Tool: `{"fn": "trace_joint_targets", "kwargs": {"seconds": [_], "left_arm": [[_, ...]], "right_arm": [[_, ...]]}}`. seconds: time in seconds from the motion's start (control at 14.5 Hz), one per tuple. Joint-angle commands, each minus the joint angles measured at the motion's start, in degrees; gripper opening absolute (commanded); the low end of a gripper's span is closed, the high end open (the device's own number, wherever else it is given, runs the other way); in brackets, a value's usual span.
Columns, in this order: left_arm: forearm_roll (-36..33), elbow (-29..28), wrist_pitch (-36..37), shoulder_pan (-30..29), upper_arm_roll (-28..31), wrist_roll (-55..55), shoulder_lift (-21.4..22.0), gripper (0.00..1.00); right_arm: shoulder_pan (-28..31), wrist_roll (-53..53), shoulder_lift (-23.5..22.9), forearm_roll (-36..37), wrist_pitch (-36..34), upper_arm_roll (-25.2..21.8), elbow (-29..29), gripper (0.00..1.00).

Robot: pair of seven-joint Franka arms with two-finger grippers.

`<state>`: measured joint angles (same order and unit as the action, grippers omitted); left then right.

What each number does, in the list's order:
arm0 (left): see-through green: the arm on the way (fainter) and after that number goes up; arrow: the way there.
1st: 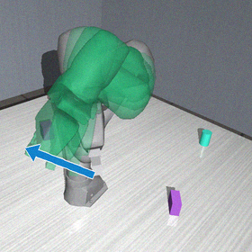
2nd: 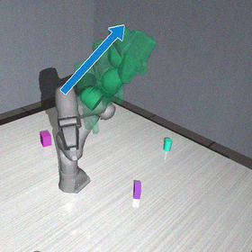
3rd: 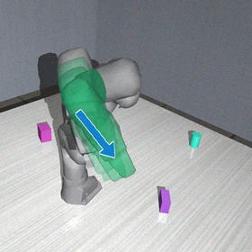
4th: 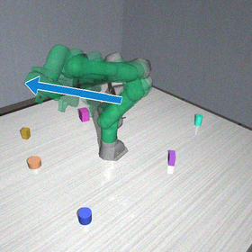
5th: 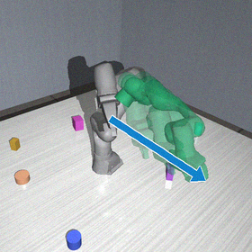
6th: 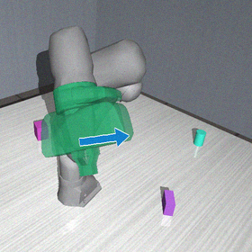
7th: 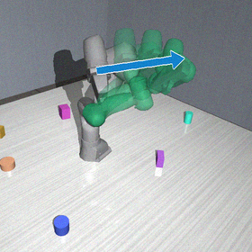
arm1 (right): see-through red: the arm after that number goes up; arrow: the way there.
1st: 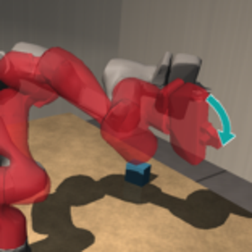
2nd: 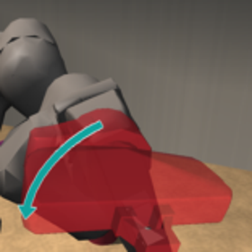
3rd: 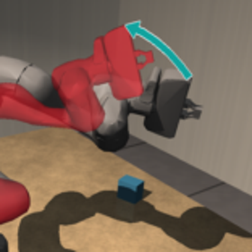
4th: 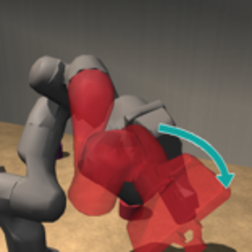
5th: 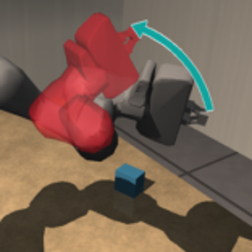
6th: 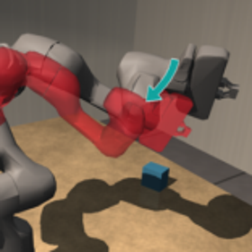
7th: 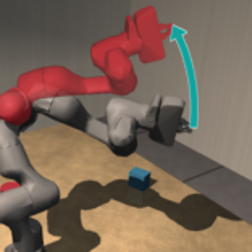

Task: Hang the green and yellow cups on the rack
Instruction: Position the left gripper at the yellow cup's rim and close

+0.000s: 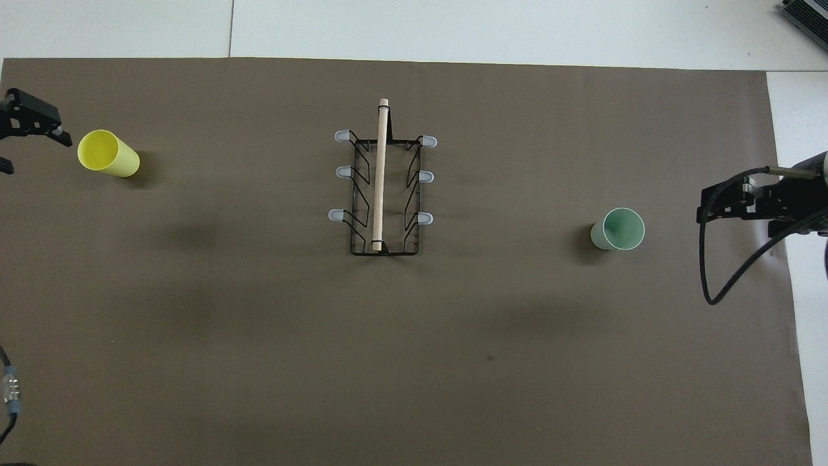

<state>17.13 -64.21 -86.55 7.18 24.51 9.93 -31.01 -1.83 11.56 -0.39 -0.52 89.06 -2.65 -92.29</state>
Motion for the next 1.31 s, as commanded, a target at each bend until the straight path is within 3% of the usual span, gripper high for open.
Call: {"fn": "trace_joint_targets", "kwargs": {"seconds": [0.0,0.21,0.48,0.76,0.9,1.24], "left_arm": [[4.0,4.4,-2.6,-0.7,1.5,9.5,-5.7,1.00],[8.8,5.1,-9.5,-3.2,1.4,22.3,-10.1,1.00],[12.8,5.2,-13.8,-6.6,1.4,25.2,-14.0,1.00],[17.9,5.4,-17.8,-9.6,1.2,37.1,-17.3,1.00],[20.4,4.6,-19.6,-10.7,0.8,42.7,-17.6,1.00],[27.2,-4.5,-17.2,-9.3,1.5,52.7,-14.6,1.00]], "right_arm": [[0.6,0.4,1.6,-0.7,1.4,0.4,-2.0,1.00],[0.6,0.4,1.6,-0.7,1.3,0.4,-2.0,1.00],[0.6,0.4,1.6,-0.7,1.4,0.4,-2.0,1.00],[0.6,0.4,1.6,-0.7,1.3,0.4,-2.0,1.00],[0.6,0.4,1.6,-0.7,1.4,0.4,-2.0,1.00],[0.6,0.4,1.6,-0.7,1.4,0.4,-2.0,1.00]]}}
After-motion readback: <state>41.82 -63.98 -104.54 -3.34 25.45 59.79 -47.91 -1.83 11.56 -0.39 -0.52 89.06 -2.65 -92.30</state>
